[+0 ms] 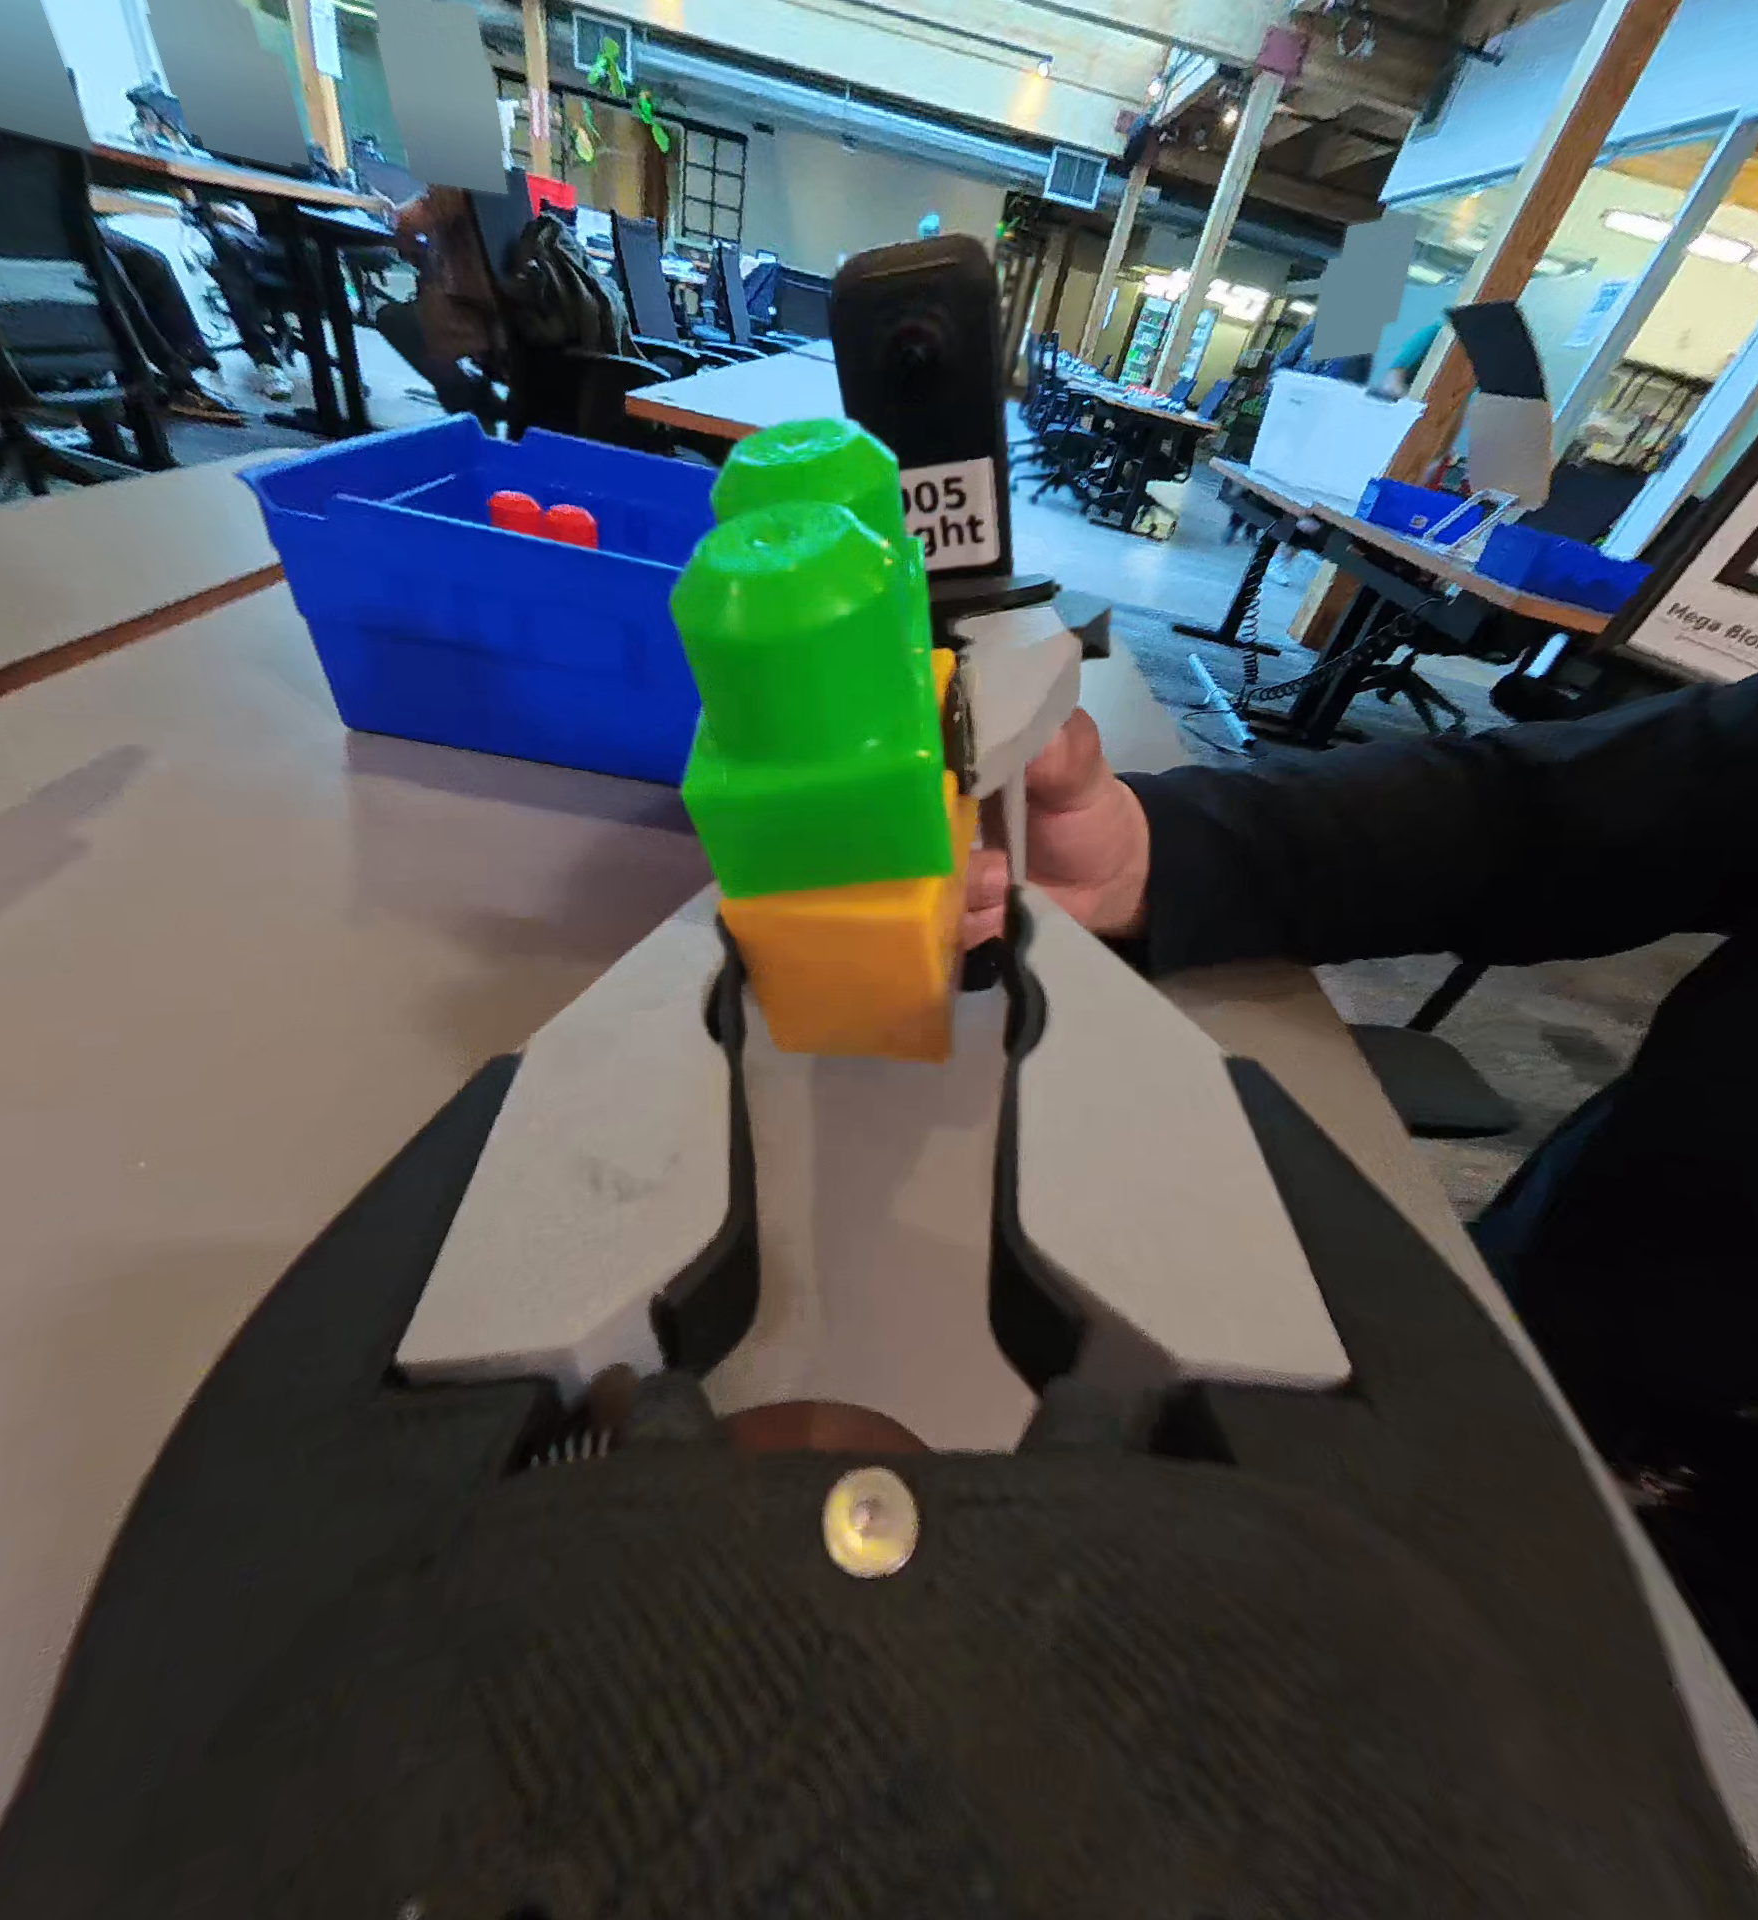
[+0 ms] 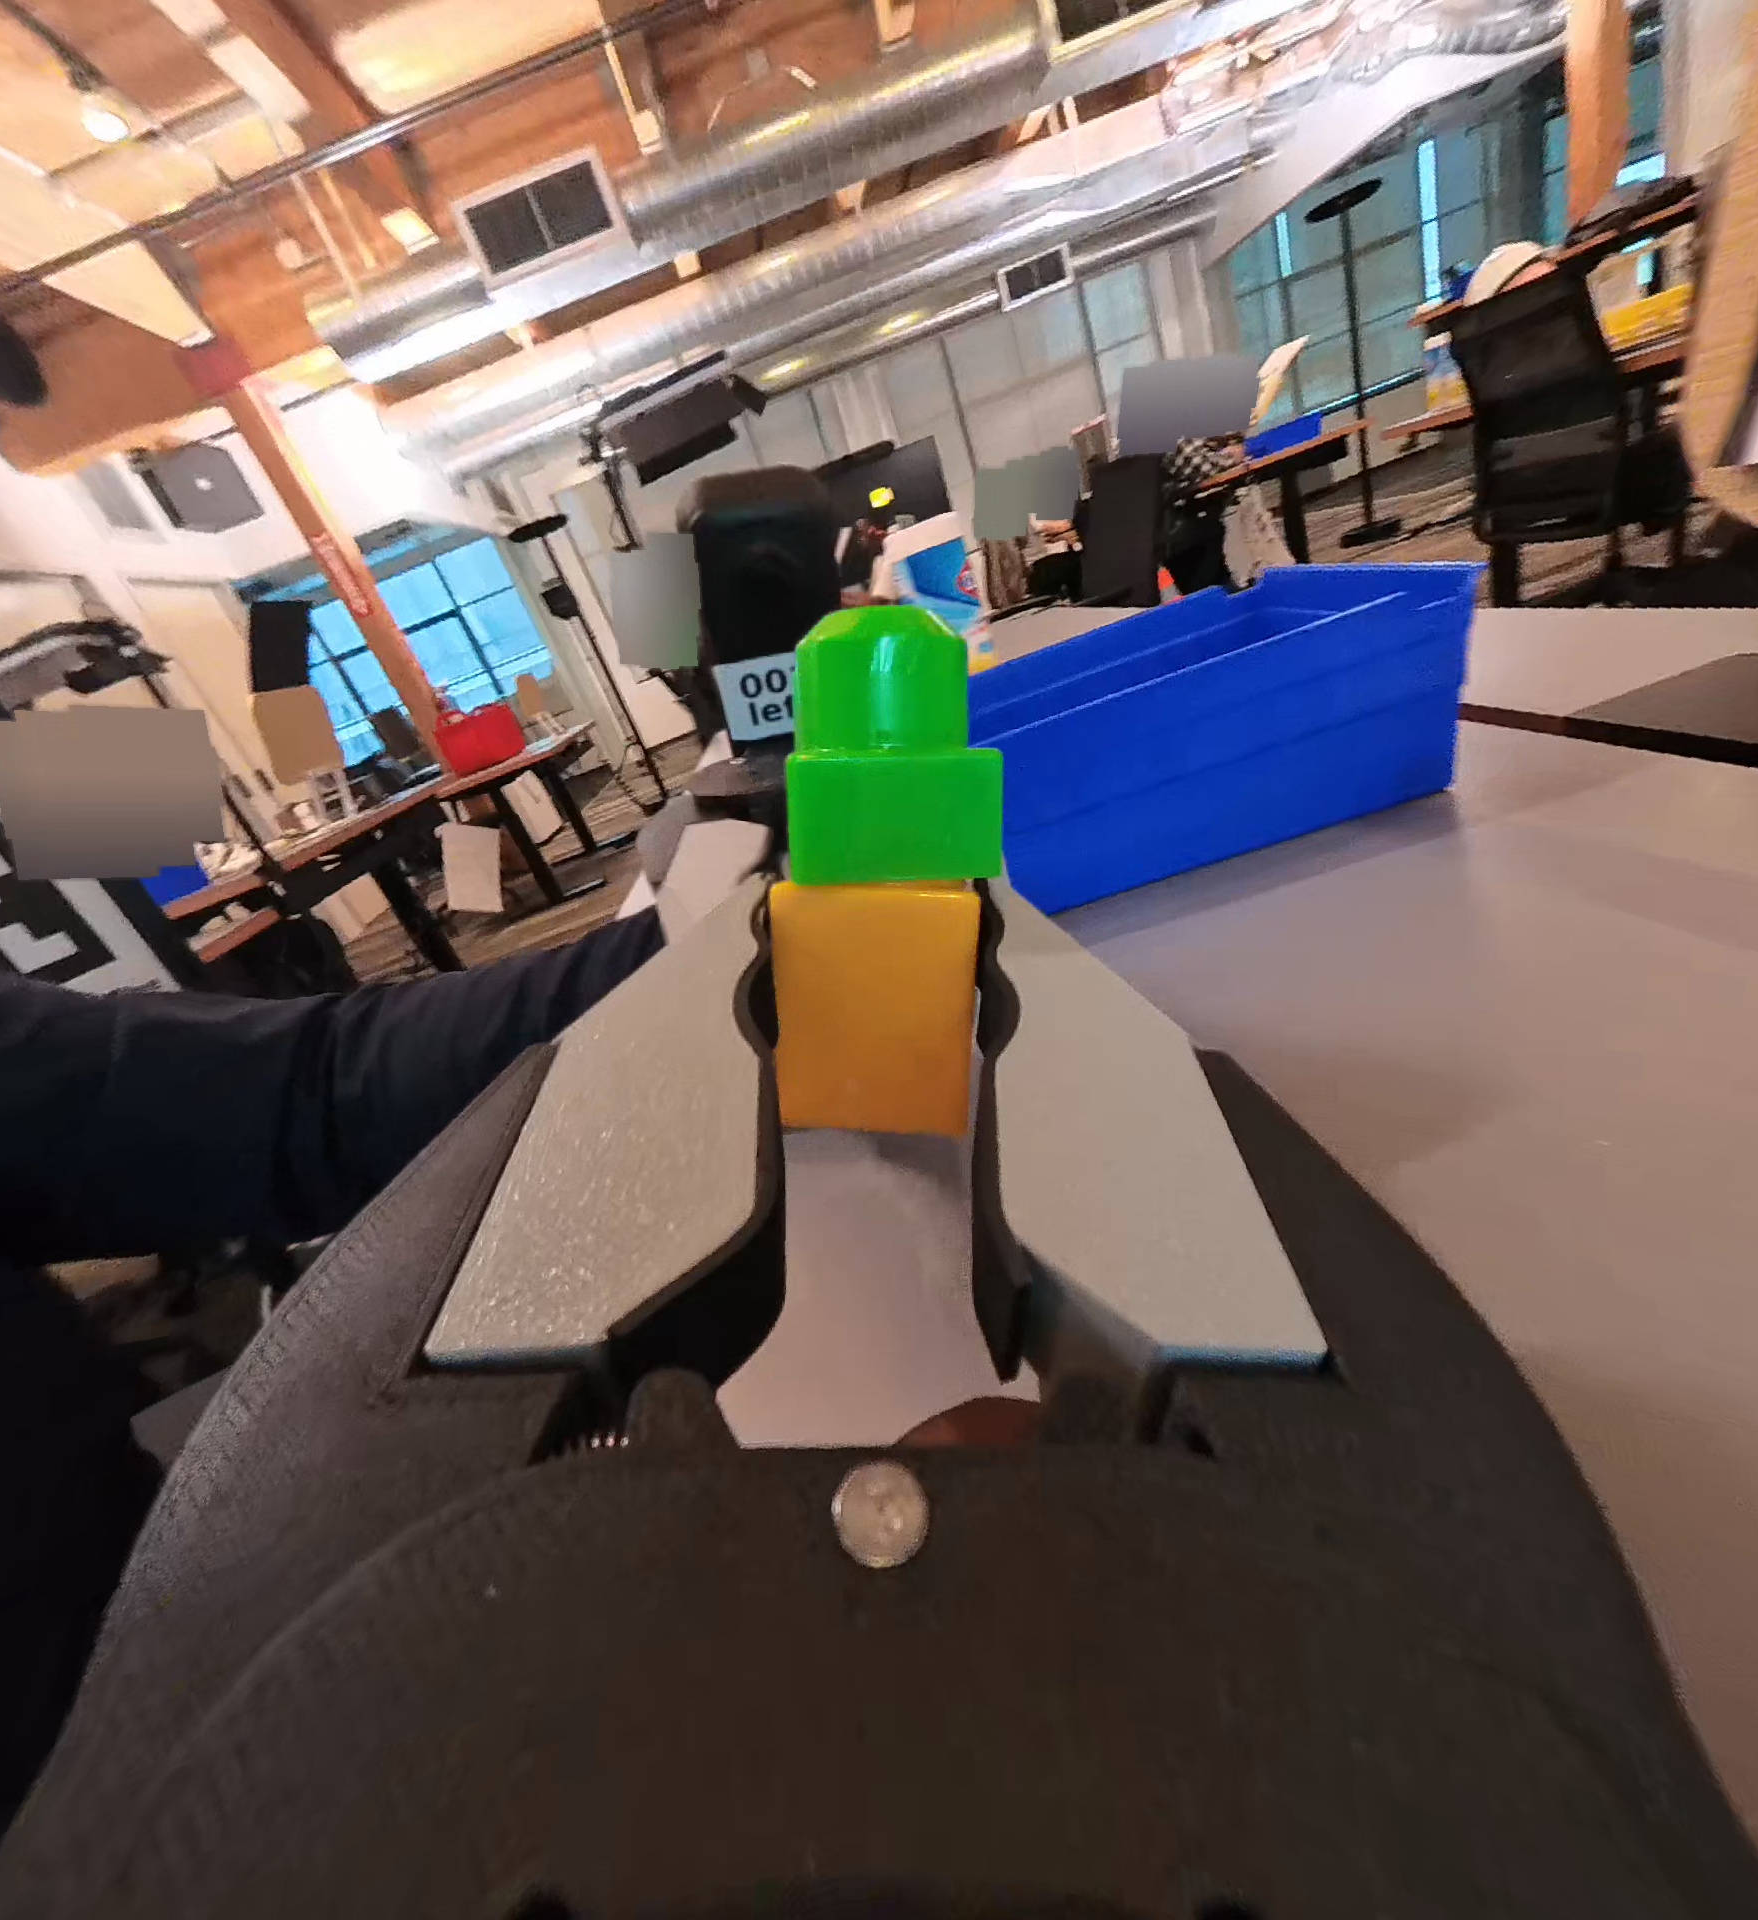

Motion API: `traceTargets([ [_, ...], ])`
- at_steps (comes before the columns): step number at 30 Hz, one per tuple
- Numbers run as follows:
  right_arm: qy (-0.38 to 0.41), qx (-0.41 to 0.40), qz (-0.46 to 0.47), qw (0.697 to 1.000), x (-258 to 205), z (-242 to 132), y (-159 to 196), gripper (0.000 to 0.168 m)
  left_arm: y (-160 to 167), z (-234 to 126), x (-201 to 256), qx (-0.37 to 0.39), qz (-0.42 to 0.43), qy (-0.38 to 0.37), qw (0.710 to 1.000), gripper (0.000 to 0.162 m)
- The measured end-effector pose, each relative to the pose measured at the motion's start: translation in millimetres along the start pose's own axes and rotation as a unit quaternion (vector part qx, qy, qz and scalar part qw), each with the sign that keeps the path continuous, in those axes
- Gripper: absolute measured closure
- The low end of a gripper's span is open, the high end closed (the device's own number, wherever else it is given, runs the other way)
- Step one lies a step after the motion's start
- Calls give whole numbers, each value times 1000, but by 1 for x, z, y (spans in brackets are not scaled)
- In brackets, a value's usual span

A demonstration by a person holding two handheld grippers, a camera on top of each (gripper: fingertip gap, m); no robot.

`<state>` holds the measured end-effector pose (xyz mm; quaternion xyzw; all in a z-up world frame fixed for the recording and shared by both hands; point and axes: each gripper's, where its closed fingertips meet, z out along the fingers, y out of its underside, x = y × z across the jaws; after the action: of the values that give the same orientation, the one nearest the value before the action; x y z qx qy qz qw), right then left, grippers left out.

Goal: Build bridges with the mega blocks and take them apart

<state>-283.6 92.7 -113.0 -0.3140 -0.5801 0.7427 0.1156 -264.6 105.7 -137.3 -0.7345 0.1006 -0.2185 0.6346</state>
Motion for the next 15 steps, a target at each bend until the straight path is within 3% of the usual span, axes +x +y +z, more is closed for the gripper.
traceTargets([
  [1, -11, 1, 3, 1000, -3, 1, 0, 135, 0, 0, 0, -4, 13, -5, 1000, 123],
  [6, -29, -14, 5, 999, -11, 4, 3, 134, 2, -6, 7, -13, 48, 12, 999, 127],
  [11, -32, -25, -16, 999, -15, 3, 4, 121, 6, -10, 17, -14, 13, 68, 997, 128],
  [13, -47, -24, -13, 999, -21, 3, 3, 134, 9, -7, 21, -14, 8, 80, 997, 128],
  [15, -47, -20, -7, 999, -20, 3, 3, 135, 13, -4, 19, -19, 4, 80, 997, 128],
])
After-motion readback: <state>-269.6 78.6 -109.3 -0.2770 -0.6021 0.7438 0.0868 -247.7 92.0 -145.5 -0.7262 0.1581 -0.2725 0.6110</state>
